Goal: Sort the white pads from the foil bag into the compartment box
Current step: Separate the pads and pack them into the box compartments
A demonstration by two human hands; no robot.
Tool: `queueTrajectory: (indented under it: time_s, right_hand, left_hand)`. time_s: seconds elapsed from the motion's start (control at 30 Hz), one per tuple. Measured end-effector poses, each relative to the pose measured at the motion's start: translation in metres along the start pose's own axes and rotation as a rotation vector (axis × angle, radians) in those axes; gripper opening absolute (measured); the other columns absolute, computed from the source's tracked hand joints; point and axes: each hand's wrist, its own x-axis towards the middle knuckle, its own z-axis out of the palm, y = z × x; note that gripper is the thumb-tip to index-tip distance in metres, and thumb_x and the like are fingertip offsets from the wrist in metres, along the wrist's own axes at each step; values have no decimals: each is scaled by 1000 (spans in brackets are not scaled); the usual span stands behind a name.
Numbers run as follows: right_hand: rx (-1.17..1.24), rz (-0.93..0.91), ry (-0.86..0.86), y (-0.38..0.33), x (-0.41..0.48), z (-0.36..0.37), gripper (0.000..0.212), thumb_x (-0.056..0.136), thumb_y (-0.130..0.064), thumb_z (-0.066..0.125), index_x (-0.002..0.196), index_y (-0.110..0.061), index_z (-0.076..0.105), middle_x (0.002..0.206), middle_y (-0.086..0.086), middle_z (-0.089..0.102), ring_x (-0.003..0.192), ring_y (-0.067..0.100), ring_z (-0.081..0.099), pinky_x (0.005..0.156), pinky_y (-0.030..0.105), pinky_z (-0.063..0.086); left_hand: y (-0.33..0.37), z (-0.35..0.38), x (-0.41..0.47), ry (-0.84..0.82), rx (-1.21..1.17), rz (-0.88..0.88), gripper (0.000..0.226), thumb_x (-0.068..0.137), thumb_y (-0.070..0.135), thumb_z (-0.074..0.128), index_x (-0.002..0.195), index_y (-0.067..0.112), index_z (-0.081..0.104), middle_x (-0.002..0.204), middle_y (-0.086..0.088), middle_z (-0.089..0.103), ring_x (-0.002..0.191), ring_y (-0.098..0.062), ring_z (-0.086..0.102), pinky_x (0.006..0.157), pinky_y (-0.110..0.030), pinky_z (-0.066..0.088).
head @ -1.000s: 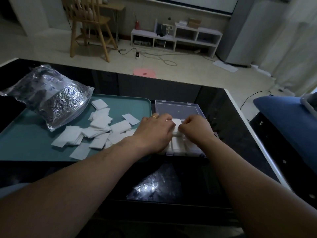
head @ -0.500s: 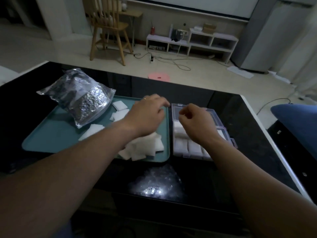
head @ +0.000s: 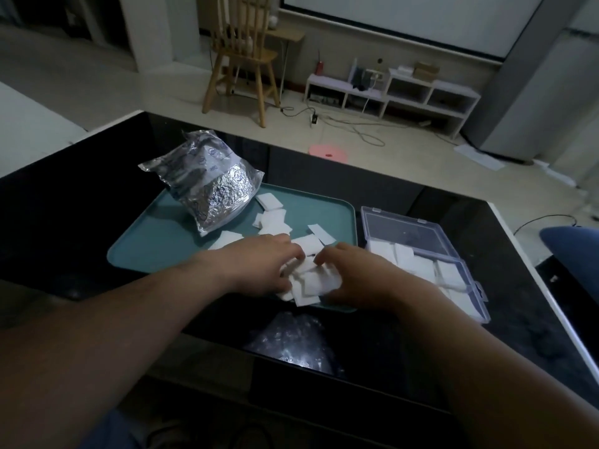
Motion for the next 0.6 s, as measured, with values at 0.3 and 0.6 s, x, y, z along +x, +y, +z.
queueTrajectory:
  time_s: [0.3,0.6]
  right_hand:
    - [26,53,209,-2,3,5,28,99,-25,59,127,-27,64,124,2,69,110,27,64,86,36,48]
    - [537,171,275,13,0,-7,10,103,-22,58,103,-16,65,90,2,74,79,16,70,70,34,54]
  left_hand:
    - [-4,5,11,77,43,-9,39,94,44,60,130,31,54,125,3,56,119,-22,56,94,-42,48]
    - [1,1,18,258,-230,-87,50,96,40,58,143,27,46,135,-1,55,124,-22,52,100,-38,43]
